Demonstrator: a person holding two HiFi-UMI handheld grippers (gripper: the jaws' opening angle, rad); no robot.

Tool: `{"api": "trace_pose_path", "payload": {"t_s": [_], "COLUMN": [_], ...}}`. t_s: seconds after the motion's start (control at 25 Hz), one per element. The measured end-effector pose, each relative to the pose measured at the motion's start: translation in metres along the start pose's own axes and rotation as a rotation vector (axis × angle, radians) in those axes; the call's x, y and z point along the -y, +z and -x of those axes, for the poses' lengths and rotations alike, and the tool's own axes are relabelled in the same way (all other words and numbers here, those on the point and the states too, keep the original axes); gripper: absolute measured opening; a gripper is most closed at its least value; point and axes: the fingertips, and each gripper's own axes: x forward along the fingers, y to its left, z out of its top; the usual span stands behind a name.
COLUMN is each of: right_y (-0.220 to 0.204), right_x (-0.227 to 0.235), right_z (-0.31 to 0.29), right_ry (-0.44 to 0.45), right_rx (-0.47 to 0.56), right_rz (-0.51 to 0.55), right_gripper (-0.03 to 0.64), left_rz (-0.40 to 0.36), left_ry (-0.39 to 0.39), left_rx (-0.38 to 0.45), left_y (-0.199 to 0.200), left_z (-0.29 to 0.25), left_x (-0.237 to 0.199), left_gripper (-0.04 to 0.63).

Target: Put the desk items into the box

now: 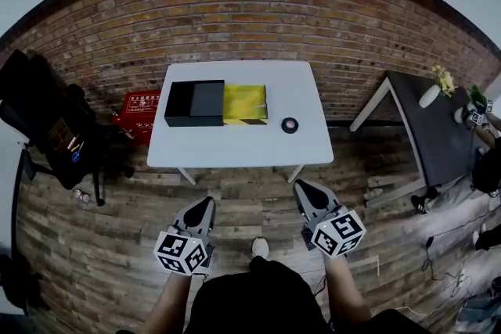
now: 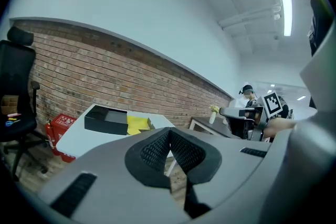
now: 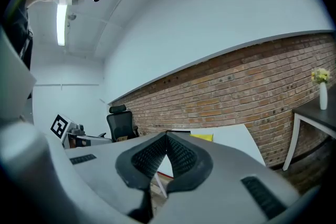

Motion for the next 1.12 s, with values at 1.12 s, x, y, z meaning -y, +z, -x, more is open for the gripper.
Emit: {"api": "trace_pose_path", "payload": {"t_s": [1.12], "right_y": [-0.008], "right_x": [0.092], "right_z": [-0.068], "right_ry": [0.082], "right_rx": [-0.067], "right_rz": [-0.086], "right_gripper": [0.020], "left_rz": [0.044], "left_ry": [0.087], "left_rx": [-0.048], "left_y": [0.008], "left_z": [-0.101], "left_x": [-0.029], "left_gripper": [0.011]}}
